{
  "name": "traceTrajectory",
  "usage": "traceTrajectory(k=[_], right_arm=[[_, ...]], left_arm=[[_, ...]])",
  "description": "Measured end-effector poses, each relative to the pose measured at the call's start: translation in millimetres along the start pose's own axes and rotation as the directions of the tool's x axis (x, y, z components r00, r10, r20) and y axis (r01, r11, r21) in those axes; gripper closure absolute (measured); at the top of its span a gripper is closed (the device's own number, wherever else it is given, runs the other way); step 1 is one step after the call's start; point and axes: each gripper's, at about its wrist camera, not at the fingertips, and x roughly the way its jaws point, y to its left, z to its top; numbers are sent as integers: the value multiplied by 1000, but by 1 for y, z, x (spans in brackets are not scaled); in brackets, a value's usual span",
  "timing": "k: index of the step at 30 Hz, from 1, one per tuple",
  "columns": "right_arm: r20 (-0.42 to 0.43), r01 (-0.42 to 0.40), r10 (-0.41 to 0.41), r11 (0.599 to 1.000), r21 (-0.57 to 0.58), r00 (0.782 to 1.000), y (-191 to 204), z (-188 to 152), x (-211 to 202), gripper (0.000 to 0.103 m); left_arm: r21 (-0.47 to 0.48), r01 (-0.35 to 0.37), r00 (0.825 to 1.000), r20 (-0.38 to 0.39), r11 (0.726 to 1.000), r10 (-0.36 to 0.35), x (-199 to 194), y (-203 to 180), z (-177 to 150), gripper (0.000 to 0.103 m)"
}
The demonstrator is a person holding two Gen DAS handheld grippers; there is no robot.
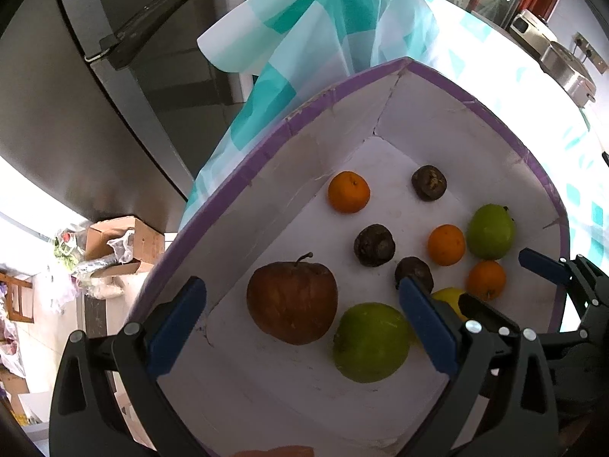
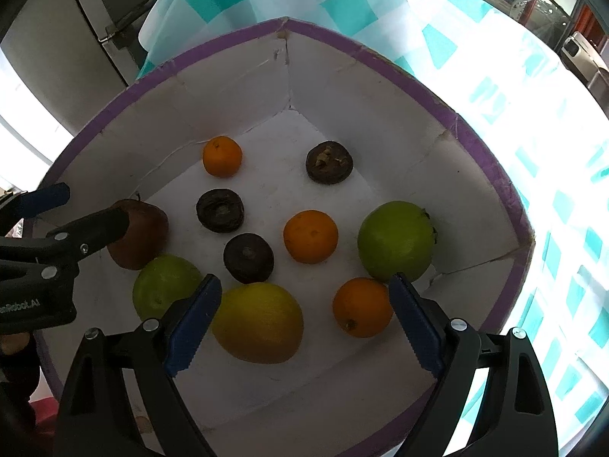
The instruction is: Organize fruits
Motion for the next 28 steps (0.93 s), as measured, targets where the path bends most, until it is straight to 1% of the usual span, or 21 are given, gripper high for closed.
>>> traceTrajectory(k=[5,8,13,16,17,18,19,25,28], right_arm=[[1,11,-11,1000,-1,1000,7,-3,0,16],[4,18,-18,1000,-4,1000,9,-6,-1,16],[10,15,-15,1000,-18,1000,11,-9,-3,16],[27,4,-3,999,-36,1000,13,-10,-6,16],[34,-2,3,999,-43,999,13,-10,-8,16],[40,-6,8,999,-52,999,14,-11,-9,16],[45,-9,12,998,-59,999,15,-11,-11,16],[108,-63,76,991,-120,991,16,-14,-35,16],[141,-99,119,985,-141,983,10,-16,-52,16]], left_arm=[[14,6,1000,-9,1000,-6,2,3,-2,2],[7,9,1000,-26,1000,-8,6,6,-5,2],[-6,9,1000,-23,1000,-9,2,8,-8,2],[-36,16,999,-30,999,-17,1,10,-10,2],[-53,19,1000,-19,998,-20,-1,11,-11,2],[-77,9,1000,10,997,-8,-6,14,-13,2],[-98,-16,999,38,995,20,-12,15,-14,2],[-135,-77,995,49,988,84,-38,10,-19,2],[-147,-126,988,69,981,137,-55,0,-24,2]])
